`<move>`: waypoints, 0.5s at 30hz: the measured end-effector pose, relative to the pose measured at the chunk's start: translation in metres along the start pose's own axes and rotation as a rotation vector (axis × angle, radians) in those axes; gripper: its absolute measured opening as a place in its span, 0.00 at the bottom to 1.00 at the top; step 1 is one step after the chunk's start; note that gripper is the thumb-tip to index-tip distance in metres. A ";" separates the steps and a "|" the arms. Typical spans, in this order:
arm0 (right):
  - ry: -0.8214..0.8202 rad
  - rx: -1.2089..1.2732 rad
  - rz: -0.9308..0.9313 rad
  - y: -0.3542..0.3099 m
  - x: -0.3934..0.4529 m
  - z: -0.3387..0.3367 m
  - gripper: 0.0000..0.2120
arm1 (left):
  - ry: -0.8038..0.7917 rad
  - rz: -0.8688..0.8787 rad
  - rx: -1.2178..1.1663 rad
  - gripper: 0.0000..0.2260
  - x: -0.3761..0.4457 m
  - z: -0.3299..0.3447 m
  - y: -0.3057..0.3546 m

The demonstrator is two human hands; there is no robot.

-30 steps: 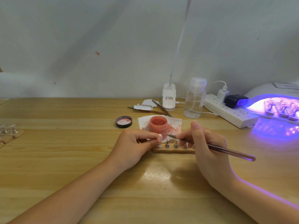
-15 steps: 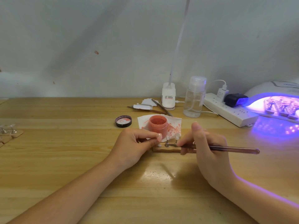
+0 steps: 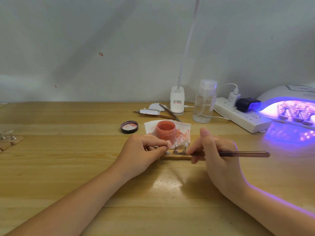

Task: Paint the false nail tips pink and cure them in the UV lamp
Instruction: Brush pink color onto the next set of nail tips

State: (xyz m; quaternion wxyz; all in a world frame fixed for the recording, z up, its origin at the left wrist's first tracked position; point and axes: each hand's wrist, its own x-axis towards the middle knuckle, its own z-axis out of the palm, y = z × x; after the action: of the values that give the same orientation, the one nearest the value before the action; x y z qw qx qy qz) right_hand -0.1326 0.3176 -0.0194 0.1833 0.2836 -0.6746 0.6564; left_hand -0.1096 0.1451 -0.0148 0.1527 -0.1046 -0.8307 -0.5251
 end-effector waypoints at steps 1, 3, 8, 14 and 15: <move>0.015 0.002 -0.009 0.000 0.000 0.000 0.23 | 0.003 -0.001 0.003 0.09 0.000 0.000 0.000; 0.008 -0.061 -0.072 0.001 0.000 -0.001 0.20 | 0.004 0.004 0.019 0.09 0.000 0.000 0.001; -0.014 -0.046 -0.067 0.000 -0.001 0.000 0.21 | 0.003 0.013 0.038 0.09 -0.001 0.000 0.004; -0.045 -0.181 -0.128 0.001 0.001 -0.001 0.19 | -0.006 0.018 0.063 0.09 -0.001 0.000 0.005; -0.039 -0.157 -0.104 0.001 0.000 -0.001 0.20 | -0.005 0.014 0.056 0.10 -0.001 0.000 0.005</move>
State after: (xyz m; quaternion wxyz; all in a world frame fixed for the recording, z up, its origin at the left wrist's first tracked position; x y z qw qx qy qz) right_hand -0.1338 0.3185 -0.0201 0.2257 0.3156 -0.7118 0.5855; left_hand -0.1070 0.1471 -0.0103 0.1572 -0.1074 -0.8446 -0.5003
